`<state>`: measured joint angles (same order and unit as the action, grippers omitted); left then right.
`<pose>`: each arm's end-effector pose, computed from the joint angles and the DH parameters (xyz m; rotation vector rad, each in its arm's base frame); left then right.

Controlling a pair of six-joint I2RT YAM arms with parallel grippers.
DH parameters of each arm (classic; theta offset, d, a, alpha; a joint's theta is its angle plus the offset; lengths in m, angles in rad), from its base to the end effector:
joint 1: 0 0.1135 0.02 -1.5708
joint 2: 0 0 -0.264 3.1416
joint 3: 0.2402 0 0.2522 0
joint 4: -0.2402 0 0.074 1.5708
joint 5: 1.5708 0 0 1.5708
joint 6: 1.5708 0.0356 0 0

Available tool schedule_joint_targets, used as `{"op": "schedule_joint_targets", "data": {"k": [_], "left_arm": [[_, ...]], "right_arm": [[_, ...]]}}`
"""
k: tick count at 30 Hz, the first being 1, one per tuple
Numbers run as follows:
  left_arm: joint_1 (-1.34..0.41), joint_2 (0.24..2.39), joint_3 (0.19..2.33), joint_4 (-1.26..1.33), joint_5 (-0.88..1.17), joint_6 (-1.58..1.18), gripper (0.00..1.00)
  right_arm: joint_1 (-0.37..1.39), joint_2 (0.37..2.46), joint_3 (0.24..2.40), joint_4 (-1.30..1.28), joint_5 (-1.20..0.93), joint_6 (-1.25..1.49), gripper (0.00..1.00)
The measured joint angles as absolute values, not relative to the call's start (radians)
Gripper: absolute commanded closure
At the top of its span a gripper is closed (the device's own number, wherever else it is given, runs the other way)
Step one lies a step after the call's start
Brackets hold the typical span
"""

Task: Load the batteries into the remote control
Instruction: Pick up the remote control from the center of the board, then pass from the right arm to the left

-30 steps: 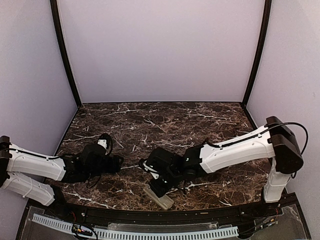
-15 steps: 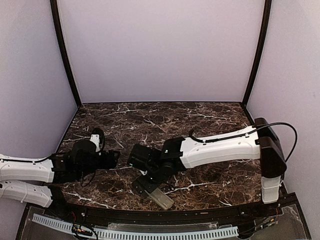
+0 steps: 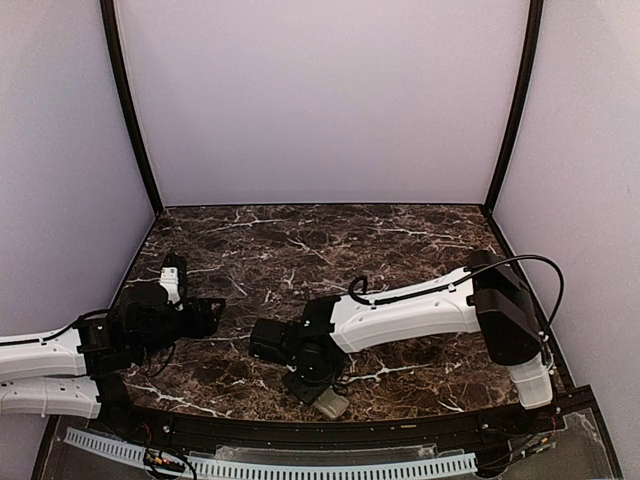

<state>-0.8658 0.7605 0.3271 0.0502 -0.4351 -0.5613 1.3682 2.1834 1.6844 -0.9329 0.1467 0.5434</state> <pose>0.1247 -0.1234 0.2073 0.0081 1.9532 -0.5307 0.0918 0.4209 0.1568 -1.1652 2.7010 0.0424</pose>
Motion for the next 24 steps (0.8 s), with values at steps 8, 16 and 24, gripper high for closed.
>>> {"op": "schedule_joint_targets", "data": {"k": [8,16,24], "left_arm": [[-0.866,0.756,0.319,0.05,-0.389,-0.533,0.31],[-0.89,0.681,0.319,0.147,-0.2,-0.443,0.29],[-1.004,0.747,0.441,0.345,0.172,-0.315,0.01]], "right_arm": [[1.368,2.18,1.684,-0.932,0.154,0.531,0.66],[1.334,1.879,1.556,-0.778,0.153,0.448,0.65],[1.248,1.331,1.301,-0.128,-0.036,0.29,0.64]]}}
